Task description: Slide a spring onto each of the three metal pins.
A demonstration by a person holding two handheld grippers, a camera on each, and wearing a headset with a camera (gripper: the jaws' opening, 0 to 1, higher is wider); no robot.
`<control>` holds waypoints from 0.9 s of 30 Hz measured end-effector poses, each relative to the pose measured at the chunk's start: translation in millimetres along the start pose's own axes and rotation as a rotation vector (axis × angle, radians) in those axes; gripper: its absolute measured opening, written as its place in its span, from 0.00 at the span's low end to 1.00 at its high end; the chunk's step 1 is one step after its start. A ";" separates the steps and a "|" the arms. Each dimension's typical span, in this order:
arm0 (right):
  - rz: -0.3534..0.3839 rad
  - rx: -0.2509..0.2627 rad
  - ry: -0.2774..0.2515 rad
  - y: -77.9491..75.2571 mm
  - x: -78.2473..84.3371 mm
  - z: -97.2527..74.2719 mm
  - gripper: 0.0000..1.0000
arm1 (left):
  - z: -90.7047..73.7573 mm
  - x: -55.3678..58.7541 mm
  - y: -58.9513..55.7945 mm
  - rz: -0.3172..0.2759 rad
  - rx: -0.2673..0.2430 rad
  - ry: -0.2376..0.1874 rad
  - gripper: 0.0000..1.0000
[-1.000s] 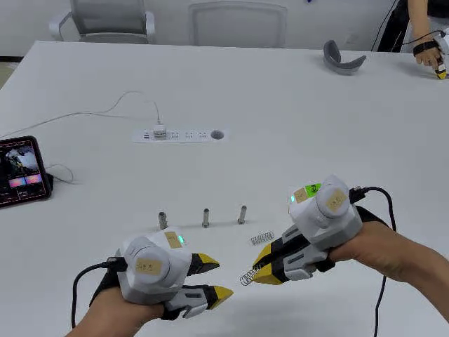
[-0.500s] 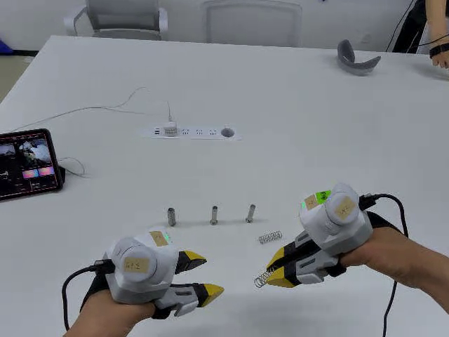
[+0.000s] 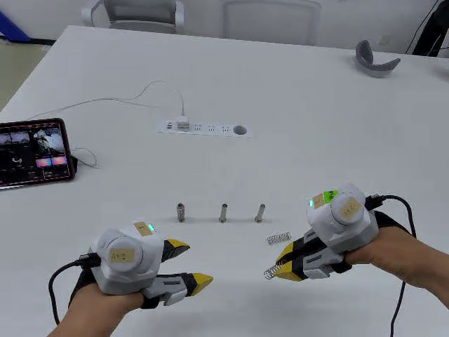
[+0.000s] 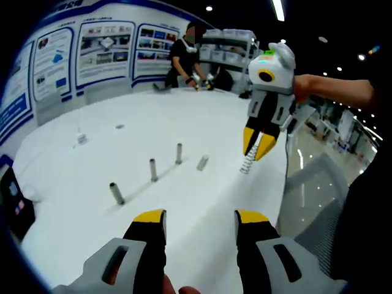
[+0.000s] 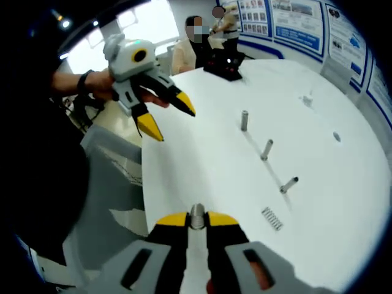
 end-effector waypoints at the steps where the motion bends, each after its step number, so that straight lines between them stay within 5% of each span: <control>1: 0.000 0.001 0.001 -1.9 -0.5 0.4 0.12 | -0.7 0.9 2.4 -0.004 -0.008 0.000 0.47; 27: -0.005 0.050 0.029 -53.9 -23.5 2.4 0.12 | -25.4 20.6 55.3 -0.134 -0.162 0.009 0.71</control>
Point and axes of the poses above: the centre of the closed fingertips' face, and the gripper's own axes: z roughly forward along the fingers, y roughly to its left, x roughly out of its underside, the point moved 1 cm from there along -z, roughly backward along the fingers, and after that the axes turned 7 degrees about -x, right-handed, at the moved point
